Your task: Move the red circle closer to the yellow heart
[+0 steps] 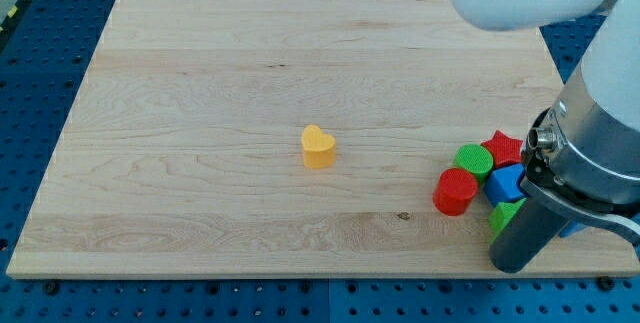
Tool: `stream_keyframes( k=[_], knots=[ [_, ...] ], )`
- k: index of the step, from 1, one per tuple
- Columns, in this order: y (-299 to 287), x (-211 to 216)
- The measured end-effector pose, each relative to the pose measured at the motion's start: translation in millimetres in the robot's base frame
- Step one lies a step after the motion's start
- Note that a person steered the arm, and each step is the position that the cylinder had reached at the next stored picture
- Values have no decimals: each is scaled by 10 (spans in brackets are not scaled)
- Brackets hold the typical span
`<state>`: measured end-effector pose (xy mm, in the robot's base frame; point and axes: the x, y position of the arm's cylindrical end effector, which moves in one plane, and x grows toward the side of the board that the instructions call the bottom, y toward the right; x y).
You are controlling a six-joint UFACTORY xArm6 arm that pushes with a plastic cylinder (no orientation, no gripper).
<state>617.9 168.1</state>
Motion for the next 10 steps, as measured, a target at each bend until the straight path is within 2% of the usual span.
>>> stream_keyframes(
  k=[2,5,6,10],
  knots=[
    [188,0],
    [-450,11],
    [-438,11],
    [-348,-484]
  ],
)
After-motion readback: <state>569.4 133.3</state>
